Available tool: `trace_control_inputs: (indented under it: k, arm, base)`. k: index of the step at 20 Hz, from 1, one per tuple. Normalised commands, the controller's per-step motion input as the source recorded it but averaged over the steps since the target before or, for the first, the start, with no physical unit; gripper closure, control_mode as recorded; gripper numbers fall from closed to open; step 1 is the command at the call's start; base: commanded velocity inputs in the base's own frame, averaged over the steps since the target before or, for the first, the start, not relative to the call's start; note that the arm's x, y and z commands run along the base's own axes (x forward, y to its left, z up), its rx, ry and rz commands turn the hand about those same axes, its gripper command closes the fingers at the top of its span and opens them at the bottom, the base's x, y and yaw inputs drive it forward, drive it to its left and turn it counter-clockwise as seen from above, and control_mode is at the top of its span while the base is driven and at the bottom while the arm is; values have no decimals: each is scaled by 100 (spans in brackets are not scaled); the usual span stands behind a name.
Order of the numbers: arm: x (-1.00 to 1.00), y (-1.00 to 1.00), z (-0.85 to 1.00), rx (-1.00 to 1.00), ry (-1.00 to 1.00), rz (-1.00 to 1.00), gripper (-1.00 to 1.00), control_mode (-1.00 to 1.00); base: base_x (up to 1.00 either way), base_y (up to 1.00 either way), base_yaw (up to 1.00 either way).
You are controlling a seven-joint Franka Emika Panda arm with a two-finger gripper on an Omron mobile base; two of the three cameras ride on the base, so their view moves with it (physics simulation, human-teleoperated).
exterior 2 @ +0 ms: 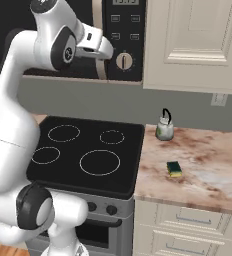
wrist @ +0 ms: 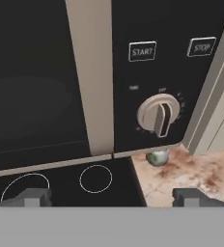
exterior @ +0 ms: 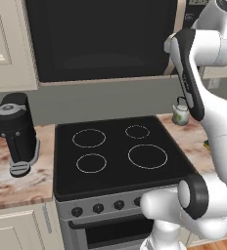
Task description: Place the sponge inside the microwave to prepare for sanitizing.
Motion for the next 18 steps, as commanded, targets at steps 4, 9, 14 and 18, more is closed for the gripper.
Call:
trace_control_inputs:
  k: [4, 9, 14, 18]
  arm:
    - [33, -17, 0, 0, -1, 0, -100, -100]
    - [43, -1, 0, 5, -11, 6, -100, -100]
    - [39, 0, 0, 3, -13, 6, -100, -100]
    - [27, 0, 0, 0, -7, 0, -100, -100]
  base:
    - [0, 0, 0]
    - [0, 0, 0]
    - [0, 0, 0]
    - [0, 0, 0]
